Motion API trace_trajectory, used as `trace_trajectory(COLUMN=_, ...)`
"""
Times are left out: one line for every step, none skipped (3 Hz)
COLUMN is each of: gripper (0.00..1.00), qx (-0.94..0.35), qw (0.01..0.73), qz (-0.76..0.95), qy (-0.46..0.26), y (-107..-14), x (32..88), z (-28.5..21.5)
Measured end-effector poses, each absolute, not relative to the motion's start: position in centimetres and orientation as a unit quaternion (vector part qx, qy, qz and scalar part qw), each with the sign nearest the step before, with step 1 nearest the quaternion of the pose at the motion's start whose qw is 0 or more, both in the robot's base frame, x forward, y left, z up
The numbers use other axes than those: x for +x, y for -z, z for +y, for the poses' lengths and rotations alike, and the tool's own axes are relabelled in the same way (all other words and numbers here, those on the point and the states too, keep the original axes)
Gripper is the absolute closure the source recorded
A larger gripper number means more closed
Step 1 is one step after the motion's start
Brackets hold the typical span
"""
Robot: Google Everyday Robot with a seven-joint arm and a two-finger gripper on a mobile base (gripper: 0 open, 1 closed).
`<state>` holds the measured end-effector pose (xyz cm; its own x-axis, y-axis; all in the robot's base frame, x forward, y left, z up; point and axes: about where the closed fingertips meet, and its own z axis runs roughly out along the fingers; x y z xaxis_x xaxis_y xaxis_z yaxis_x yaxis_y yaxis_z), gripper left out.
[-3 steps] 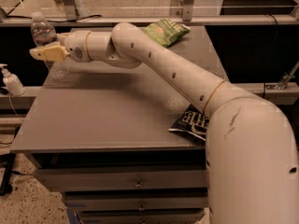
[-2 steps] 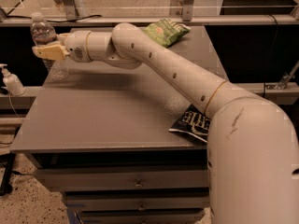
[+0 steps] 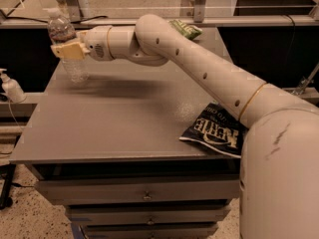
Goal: Knock water bottle over
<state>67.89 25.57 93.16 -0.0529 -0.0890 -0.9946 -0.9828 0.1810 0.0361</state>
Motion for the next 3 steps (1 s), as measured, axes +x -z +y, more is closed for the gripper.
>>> trace_trajectory(gripper=1.0, qx=-0.496, qw=0.488, qz=0.592, qy=-0.406, y=-94.8, x=67.7, z=22.3)
trace_trajectory(gripper=1.0, qx=-0.545, qw=0.448, qz=0.615, qy=-0.352, y=-95.9, x=67.7, z=18.5)
trace_trajectory(gripper=1.0, qx=-0.589, qw=0.405, qz=0.631, qy=-0.3, y=-96.0, x=69.1, z=16.1)
